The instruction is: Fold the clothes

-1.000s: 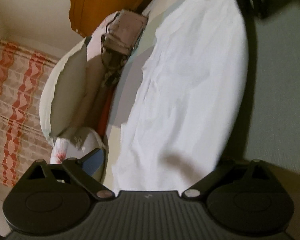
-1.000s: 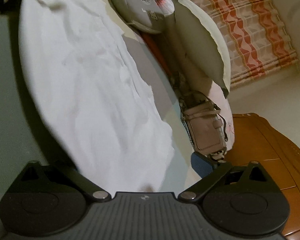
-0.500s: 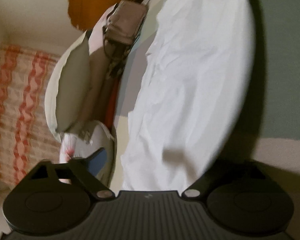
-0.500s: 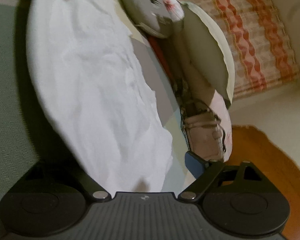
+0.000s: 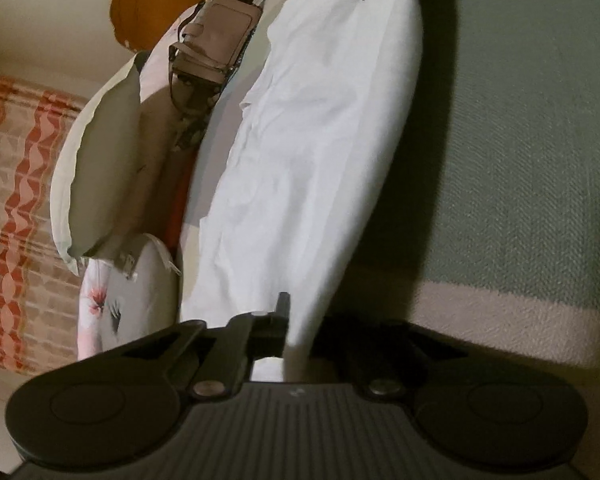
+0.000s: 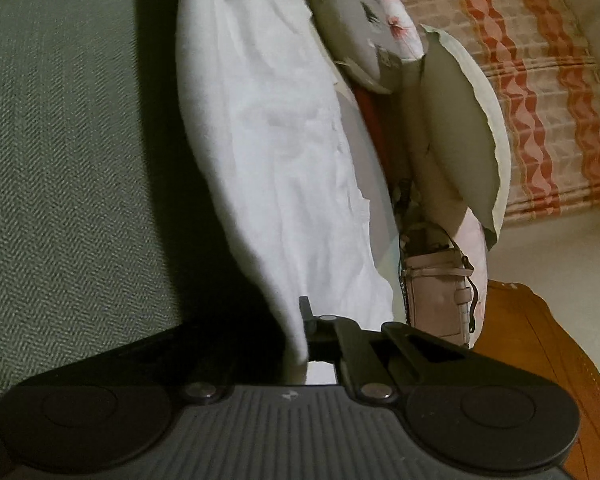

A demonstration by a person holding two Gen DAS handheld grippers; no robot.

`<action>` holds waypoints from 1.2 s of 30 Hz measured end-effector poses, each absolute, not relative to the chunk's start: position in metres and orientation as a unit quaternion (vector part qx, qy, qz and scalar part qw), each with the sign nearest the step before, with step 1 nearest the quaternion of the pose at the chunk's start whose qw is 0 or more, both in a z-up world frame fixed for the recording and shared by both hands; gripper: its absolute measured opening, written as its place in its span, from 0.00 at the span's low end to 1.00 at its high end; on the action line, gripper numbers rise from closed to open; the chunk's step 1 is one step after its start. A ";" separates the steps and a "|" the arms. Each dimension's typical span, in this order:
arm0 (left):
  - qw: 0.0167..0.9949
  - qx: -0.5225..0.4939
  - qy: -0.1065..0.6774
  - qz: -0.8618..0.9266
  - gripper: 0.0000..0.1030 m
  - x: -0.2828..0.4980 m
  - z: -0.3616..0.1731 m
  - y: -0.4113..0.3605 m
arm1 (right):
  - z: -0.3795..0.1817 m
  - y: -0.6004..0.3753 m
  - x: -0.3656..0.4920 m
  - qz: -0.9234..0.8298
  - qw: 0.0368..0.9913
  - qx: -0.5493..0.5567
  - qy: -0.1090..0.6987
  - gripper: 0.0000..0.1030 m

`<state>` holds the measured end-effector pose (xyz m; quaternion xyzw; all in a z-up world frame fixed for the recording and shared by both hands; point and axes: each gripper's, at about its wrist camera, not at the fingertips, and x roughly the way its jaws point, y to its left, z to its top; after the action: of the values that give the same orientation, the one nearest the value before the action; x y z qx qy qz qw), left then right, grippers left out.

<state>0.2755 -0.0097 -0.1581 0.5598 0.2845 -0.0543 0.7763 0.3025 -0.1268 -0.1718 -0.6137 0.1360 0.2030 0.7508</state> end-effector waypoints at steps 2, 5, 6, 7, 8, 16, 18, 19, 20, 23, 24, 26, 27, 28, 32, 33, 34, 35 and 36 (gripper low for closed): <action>0.776 0.559 0.286 -0.059 0.01 0.274 -0.154 -0.009 | -0.169 -0.128 0.303 0.204 0.755 -0.608 0.138 0.05; 0.783 0.551 0.282 -0.063 0.01 0.269 -0.144 -0.006 | -0.160 -0.129 0.303 0.208 0.761 -0.597 0.144 0.05; 0.783 0.552 0.279 -0.061 0.01 0.268 -0.141 -0.005 | -0.157 -0.130 0.302 0.209 0.763 -0.595 0.144 0.05; 0.784 0.553 0.275 -0.059 0.01 0.266 -0.137 -0.005 | -0.155 -0.131 0.300 0.209 0.764 -0.594 0.141 0.05; 0.785 0.552 0.275 -0.059 0.01 0.264 -0.133 -0.005 | -0.152 -0.132 0.298 0.209 0.765 -0.592 0.139 0.05; 0.787 0.546 0.278 -0.071 0.01 0.232 -0.106 -0.008 | -0.124 -0.143 0.267 0.230 0.773 -0.571 0.153 0.04; 0.786 0.546 0.280 -0.076 0.01 0.216 -0.101 -0.011 | -0.119 -0.145 0.254 0.240 0.769 -0.570 0.161 0.05; 0.785 0.547 0.279 -0.079 0.01 0.207 -0.099 -0.013 | -0.117 -0.147 0.247 0.245 0.767 -0.569 0.164 0.05; 0.785 0.546 0.281 -0.082 0.01 0.199 -0.097 -0.014 | -0.115 -0.148 0.240 0.251 0.765 -0.569 0.168 0.05; 0.784 0.544 0.286 -0.090 0.01 0.171 -0.092 -0.019 | -0.108 -0.153 0.216 0.264 0.761 -0.565 0.178 0.05; 0.783 0.544 0.286 -0.092 0.01 0.162 -0.091 -0.020 | -0.106 -0.155 0.206 0.267 0.761 -0.563 0.181 0.05; 0.788 0.535 0.291 -0.097 0.01 0.144 -0.087 -0.022 | -0.103 -0.157 0.187 0.272 0.760 -0.560 0.184 0.05; 0.789 0.530 0.295 -0.098 0.01 0.135 -0.086 -0.023 | -0.103 -0.159 0.177 0.275 0.758 -0.562 0.184 0.05; 0.790 0.526 0.299 -0.098 0.01 0.126 -0.084 -0.024 | -0.103 -0.161 0.167 0.278 0.755 -0.565 0.184 0.05; 0.783 0.531 0.307 -0.108 0.01 0.092 -0.088 -0.033 | -0.104 -0.168 0.127 0.289 0.744 -0.573 0.185 0.05; 0.781 0.532 0.308 -0.111 0.01 0.085 -0.089 -0.036 | -0.106 -0.170 0.120 0.290 0.742 -0.575 0.186 0.05; 0.779 0.533 0.309 -0.114 0.01 0.078 -0.091 -0.039 | -0.108 -0.172 0.114 0.291 0.740 -0.576 0.189 0.05; 0.778 0.534 0.310 -0.118 0.01 0.071 -0.092 -0.042 | -0.110 -0.173 0.109 0.291 0.740 -0.575 0.192 0.05; 0.777 0.534 0.310 -0.121 0.01 0.066 -0.094 -0.043 | -0.112 -0.175 0.105 0.290 0.739 -0.575 0.196 0.05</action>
<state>0.0659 -0.0433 -0.0939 0.5345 0.3103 -0.1210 0.7768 0.1050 -0.1750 -0.1124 -0.5754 0.1957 0.2898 0.7393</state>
